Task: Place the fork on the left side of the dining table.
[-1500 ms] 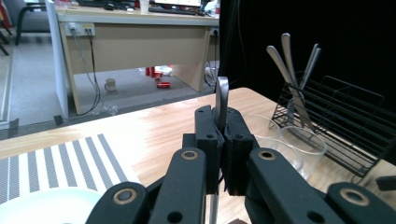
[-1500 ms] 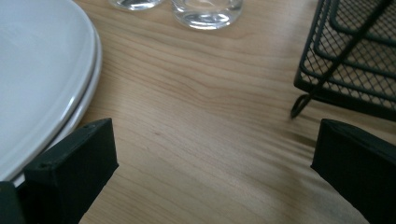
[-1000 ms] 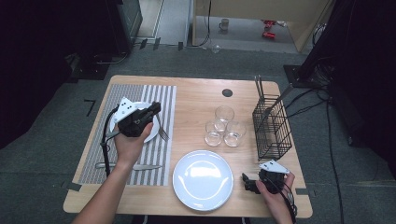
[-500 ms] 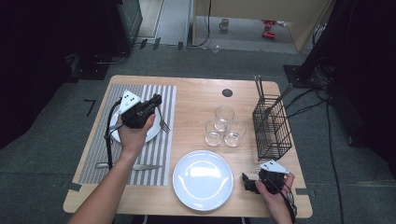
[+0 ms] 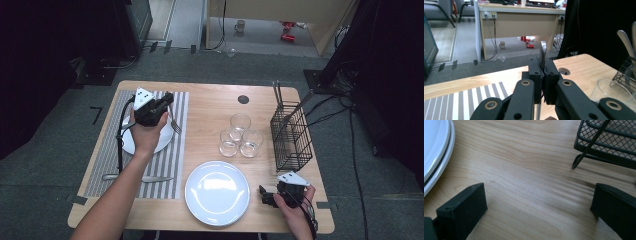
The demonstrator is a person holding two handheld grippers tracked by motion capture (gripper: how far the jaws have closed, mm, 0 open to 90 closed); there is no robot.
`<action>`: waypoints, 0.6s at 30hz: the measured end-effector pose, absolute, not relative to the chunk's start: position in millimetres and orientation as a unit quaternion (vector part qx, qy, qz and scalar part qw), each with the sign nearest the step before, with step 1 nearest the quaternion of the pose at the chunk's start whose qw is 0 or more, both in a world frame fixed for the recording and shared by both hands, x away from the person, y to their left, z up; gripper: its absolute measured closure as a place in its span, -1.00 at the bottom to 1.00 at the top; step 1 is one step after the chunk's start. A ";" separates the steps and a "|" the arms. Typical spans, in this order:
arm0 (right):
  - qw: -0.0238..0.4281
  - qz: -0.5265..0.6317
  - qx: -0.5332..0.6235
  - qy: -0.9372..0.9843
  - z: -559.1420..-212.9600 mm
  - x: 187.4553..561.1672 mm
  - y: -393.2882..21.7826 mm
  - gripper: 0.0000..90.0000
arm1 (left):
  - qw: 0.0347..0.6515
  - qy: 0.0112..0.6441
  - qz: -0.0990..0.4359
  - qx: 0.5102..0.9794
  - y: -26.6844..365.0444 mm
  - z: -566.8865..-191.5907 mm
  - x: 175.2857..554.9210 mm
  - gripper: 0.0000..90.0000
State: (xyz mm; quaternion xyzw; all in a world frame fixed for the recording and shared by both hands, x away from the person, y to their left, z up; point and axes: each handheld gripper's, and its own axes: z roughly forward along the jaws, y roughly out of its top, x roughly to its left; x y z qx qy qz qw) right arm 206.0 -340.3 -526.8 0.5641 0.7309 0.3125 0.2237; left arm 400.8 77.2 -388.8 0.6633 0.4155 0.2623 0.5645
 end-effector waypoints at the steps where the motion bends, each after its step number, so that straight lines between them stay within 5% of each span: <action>1: 0.224 0.312 0.564 0.731 -526.8 206.0 -340.3 -1.00 | 0.564 0.419 0.262 0.662 77.6 -389.5 403.5 0.97; 18: 0.224 0.312 0.564 0.731 -526.8 206.0 -340.4 -1.00 | 0.544 0.437 0.290 0.655 78.1 -395.6 441.7 0.97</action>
